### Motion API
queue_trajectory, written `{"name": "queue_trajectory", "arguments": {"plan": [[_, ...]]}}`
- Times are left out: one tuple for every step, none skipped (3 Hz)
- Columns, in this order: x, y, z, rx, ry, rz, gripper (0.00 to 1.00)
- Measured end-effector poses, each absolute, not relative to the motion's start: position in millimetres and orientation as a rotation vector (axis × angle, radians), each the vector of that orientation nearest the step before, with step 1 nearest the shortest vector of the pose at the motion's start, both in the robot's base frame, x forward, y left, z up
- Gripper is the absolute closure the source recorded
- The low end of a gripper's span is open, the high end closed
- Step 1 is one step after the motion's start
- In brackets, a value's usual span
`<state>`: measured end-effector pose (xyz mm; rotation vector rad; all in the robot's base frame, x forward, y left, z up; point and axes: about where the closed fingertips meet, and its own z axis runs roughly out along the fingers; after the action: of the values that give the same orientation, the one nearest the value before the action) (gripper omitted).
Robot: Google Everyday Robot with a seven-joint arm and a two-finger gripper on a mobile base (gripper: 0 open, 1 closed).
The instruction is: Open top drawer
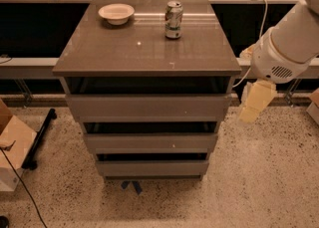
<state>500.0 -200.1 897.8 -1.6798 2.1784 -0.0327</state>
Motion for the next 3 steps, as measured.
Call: {"name": "queue_trajectory", "arguments": {"plan": [[515.6, -203.3, 876.8, -1.693, 2.185, -0.002, 0.0], [525.5, -207.7, 865.0, -1.688, 2.192, 0.015, 0.0], [558.7, -229.5, 831.1, -1.659, 2.226, 0.088, 0.0]]}}
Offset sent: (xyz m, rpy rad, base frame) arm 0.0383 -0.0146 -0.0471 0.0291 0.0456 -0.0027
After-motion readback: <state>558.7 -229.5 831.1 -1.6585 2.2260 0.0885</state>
